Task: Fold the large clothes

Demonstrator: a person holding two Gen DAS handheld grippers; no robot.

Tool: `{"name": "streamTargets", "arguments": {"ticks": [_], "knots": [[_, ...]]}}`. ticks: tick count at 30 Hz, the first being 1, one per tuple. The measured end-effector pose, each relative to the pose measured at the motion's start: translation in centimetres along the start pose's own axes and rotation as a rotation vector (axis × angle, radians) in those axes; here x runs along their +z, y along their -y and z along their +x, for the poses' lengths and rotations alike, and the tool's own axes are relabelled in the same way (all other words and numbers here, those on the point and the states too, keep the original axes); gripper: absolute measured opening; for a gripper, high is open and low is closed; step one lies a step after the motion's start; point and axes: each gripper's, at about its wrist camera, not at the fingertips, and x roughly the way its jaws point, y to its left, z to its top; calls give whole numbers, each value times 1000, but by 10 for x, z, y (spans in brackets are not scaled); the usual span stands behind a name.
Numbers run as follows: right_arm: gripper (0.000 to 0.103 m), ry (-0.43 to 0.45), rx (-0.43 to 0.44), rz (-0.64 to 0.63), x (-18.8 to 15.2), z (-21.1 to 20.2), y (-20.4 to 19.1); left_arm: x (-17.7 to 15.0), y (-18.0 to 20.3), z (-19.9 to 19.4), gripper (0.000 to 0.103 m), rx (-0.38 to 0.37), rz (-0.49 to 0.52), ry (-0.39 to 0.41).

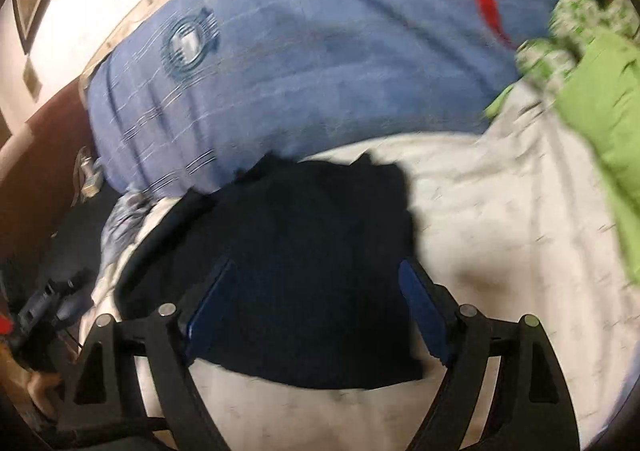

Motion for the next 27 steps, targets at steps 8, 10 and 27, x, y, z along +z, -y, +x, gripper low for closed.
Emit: {"name": "streamTargets", "arguments": {"ticks": [8,10,27], "knots": [[83,-52,11,-13,-18,20,-27,4,-52,46,102,-1,-143,-129],[83,-56,5,-11,-19,20,-29,12,-51,55,102,-63,-171,-127],[83,-106,-24,61,-35,36,-23,30,-4,108,10,-122,-47,-170]]}}
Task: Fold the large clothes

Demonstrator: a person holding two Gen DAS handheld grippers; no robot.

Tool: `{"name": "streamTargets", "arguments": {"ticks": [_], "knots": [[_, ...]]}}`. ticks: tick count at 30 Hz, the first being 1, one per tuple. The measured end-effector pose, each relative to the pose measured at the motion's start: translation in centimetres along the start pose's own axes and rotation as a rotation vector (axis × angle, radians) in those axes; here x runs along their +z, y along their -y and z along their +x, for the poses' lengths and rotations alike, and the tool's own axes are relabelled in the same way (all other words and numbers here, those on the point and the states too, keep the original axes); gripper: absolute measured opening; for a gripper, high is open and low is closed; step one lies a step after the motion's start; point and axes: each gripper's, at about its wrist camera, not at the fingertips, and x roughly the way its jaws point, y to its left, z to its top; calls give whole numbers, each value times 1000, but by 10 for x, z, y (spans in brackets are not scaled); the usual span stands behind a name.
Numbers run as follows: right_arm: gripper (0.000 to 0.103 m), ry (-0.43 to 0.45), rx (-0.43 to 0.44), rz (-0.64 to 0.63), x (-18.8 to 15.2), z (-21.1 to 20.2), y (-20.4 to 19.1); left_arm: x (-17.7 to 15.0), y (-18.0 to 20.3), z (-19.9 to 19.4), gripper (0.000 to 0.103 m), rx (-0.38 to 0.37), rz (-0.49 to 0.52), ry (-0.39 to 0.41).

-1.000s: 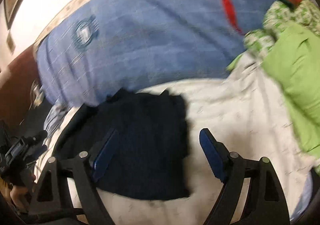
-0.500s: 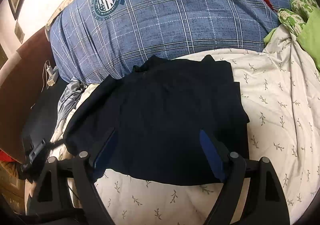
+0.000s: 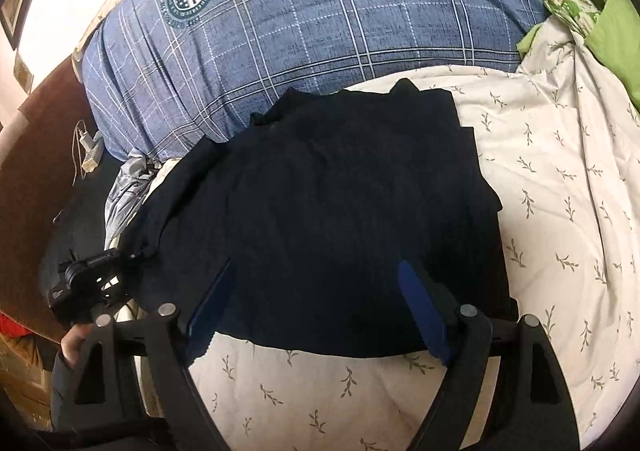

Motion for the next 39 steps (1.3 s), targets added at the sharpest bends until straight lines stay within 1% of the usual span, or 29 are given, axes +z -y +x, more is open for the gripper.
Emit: {"name": "streamTargets", "arguments": {"ticks": [2,4,7,9,10,12,13,15,19,22,25,27,29,30,32,33,35,37,39], "knots": [[83,2,1,2,0,0,0,-2,10,-7,10,-1,41,29],[83,3,-1,-7,1,-1,-1,-6,24,-17,10,5,115,57],[83,3,-4,-25,6,-2,-1,-20,69,-32,9,14,295,115],[83,16,-12,-29,11,-6,1,-29,104,-33,8,5,405,124],[83,24,-15,-26,13,-8,4,-35,126,-29,8,0,458,117],[83,49,-19,-2,15,-18,12,-42,160,-22,6,-31,510,90],[83,64,-25,13,14,-24,18,-50,184,-15,6,-53,543,73],[83,86,-41,39,9,-35,31,-64,215,-5,4,-80,592,55],[83,119,-104,127,-11,-57,75,-115,274,15,4,-159,707,-1],[83,140,-156,207,-20,-76,112,-159,302,30,4,-205,787,-58],[83,151,-190,266,-28,-88,143,-203,314,44,4,-207,904,-102],[83,159,-201,275,-26,-93,155,-223,307,57,4,-213,944,-160],[83,167,-187,243,-13,-95,155,-238,287,70,6,-209,967,-226],[83,174,-173,206,0,-94,150,-242,279,76,6,-198,972,-246],[83,168,-116,113,30,-85,131,-248,264,75,6,-205,978,-252],[83,153,-65,52,49,-75,118,-251,260,73,6,-214,989,-247],[83,100,-1,-60,83,-49,91,-256,258,72,6,-217,1018,-249],[83,5,4,-177,115,-10,64,-254,257,71,6,-223,1018,-257],[83,-117,20,-270,141,39,37,-249,259,74,4,-229,993,-270]]}}
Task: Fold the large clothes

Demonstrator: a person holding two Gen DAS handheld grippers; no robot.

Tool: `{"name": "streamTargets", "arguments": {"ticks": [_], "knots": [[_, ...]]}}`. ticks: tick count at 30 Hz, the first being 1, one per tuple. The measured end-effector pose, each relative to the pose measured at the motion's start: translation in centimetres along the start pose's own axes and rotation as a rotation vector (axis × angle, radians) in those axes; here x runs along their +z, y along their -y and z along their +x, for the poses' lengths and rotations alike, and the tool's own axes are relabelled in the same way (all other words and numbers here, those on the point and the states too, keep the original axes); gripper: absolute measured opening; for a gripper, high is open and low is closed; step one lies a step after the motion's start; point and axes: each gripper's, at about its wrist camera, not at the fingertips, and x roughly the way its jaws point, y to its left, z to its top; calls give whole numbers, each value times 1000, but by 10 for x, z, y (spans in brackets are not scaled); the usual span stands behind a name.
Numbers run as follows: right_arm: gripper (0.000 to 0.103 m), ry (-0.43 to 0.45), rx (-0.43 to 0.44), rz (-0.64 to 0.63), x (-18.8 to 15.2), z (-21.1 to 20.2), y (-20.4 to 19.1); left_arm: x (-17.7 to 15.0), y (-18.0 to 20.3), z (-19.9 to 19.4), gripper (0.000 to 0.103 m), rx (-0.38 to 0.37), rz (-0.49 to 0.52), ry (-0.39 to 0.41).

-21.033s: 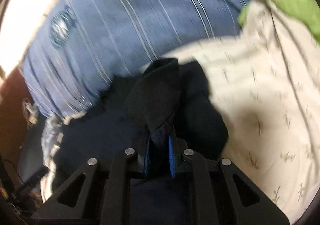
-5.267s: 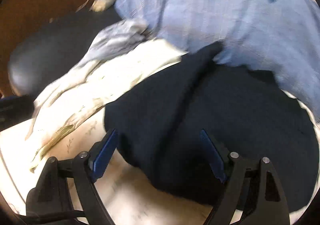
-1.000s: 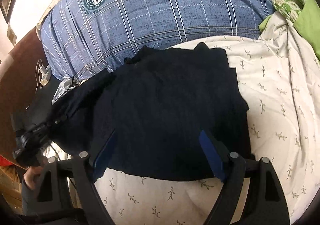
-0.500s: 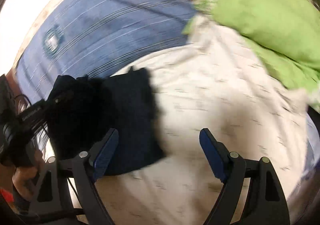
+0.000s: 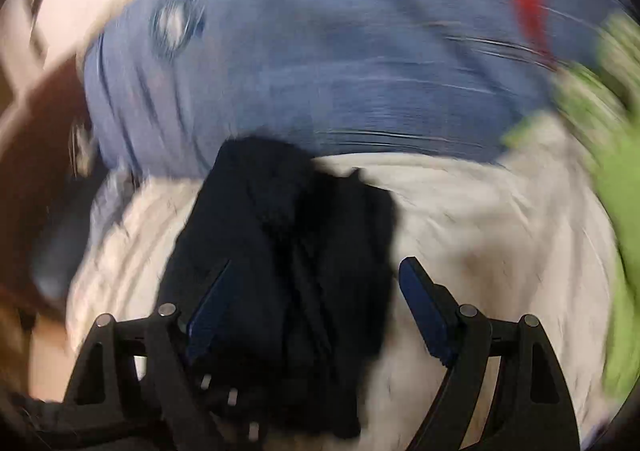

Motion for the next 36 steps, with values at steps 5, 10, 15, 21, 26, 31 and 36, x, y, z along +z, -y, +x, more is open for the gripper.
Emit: {"name": "streamTargets", "arguments": {"ticks": [5,10,15,21,26,31,36], "knots": [[83,-138,63,-19,30,73,-17,1,-7,3,4,-5,-8,-11],[78,-236,156,27,28,119,-18,-2,-7,3,4,-8,5,-9],[22,-141,189,68,27,98,-10,3,-6,-8,4,-73,-26,9],[19,-20,107,29,24,30,-4,11,21,-33,4,-200,13,64],[18,-4,-148,4,9,6,29,5,35,-11,5,-230,20,-9],[18,-107,-223,15,-17,49,51,-7,25,25,6,-176,-36,-122],[18,-90,-303,-42,-15,48,40,-3,26,-7,21,-145,-39,-78]]}}
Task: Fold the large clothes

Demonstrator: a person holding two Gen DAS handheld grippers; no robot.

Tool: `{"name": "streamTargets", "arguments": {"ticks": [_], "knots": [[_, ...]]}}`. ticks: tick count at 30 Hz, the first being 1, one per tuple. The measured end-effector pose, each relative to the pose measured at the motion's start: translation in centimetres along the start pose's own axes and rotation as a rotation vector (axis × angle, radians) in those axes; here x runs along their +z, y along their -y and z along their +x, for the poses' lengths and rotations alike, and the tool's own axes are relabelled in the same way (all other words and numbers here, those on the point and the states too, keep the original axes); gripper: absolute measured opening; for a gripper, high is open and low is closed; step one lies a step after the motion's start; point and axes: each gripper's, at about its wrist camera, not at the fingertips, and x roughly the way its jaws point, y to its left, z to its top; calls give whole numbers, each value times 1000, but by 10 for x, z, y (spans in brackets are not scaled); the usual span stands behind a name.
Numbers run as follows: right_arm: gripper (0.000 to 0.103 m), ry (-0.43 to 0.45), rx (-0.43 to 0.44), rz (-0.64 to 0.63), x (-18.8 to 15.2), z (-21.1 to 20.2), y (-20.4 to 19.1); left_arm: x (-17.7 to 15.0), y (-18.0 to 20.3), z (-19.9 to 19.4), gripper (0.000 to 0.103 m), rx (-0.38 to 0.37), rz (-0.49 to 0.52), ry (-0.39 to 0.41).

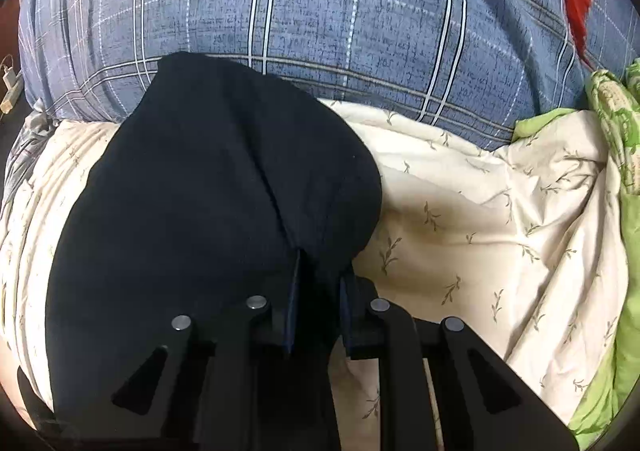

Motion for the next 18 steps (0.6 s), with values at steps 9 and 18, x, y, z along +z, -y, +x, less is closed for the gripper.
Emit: {"name": "streamTargets", "arguments": {"ticks": [9,18], "knots": [[69,227,-129,-88,-22,-105,-35,-6,-22,-128,86,102,-165,186],[79,263,-23,-105,-80,-123,-86,5,-103,-132,102,349,-387,205]]}}
